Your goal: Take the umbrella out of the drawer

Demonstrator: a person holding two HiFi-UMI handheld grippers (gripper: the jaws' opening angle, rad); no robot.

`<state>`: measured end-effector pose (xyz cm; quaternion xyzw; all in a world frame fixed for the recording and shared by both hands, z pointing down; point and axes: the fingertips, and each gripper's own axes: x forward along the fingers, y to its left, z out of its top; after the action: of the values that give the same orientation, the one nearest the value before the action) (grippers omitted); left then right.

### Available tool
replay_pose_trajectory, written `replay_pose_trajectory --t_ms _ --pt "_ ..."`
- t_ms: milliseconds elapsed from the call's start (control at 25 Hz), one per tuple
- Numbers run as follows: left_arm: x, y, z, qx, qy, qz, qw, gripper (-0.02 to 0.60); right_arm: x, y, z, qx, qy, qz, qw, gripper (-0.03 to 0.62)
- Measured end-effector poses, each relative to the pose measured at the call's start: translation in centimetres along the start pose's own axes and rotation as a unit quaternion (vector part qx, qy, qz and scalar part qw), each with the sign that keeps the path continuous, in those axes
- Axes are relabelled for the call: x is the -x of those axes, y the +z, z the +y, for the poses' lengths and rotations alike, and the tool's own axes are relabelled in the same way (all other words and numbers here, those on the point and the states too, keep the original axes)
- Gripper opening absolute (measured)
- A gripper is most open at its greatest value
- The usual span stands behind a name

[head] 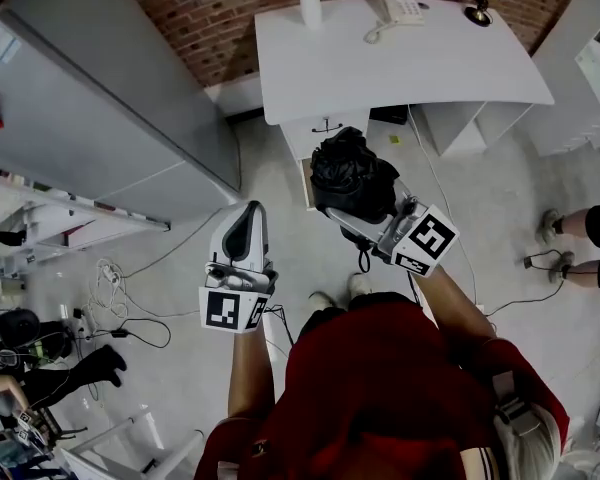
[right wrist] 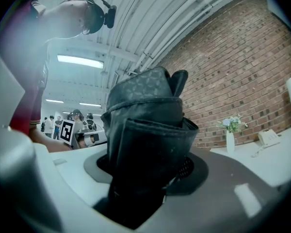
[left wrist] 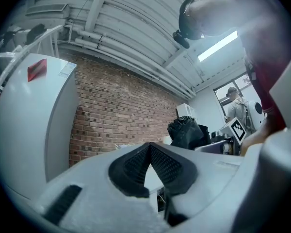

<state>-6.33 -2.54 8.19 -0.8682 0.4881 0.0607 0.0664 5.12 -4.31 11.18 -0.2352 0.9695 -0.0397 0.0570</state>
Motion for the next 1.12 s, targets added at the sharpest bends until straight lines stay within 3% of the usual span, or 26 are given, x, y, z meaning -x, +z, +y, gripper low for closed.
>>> replay_pose_trajectory --t_ms 1120 --pt "-0.6 0.8 -0.7 -0.003 -0.024 -0.01 0.9997 0.003 1.3 0.5 0.1 0.007 -0.027 0.0 1.0 0.265"
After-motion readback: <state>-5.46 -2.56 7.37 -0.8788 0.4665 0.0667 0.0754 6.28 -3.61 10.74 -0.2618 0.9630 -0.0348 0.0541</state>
